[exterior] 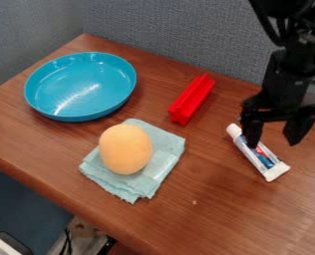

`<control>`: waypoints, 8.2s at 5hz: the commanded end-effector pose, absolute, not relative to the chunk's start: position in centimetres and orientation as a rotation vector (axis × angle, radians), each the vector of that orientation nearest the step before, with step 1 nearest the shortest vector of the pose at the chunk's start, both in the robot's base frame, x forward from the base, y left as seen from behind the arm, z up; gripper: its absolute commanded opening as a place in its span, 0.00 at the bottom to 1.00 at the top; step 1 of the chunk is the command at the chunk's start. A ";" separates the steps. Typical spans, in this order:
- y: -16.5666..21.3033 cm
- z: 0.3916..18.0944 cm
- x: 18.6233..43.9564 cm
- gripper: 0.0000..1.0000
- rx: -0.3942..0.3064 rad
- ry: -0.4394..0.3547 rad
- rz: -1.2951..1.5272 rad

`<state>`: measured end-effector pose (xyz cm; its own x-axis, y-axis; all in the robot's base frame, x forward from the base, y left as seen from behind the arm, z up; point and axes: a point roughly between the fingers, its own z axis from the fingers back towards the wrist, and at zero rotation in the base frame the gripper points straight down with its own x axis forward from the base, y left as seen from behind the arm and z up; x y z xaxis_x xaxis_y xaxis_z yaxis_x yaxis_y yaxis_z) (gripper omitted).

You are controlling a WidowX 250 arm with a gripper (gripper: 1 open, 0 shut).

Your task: Put the toothpaste on the blue plate

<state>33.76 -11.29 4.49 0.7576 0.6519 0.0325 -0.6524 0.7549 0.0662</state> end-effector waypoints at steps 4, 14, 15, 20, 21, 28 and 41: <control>-10.3 4.1 35.3 1.00 0.067 -0.035 0.771; -4.0 12.3 34.2 0.00 -0.016 -0.022 0.783; -4.6 13.3 34.0 1.00 -0.035 -0.015 0.772; -6.7 9.2 33.0 1.00 0.026 0.024 0.692; -7.5 7.5 32.9 1.00 0.025 0.025 0.666; -7.6 3.6 34.0 0.00 0.058 0.052 0.691; 14.3 12.5 33.5 0.00 -0.016 -0.018 0.979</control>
<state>33.30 13.31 10.42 0.5698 0.8203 -0.0496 -0.8210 0.5709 0.0108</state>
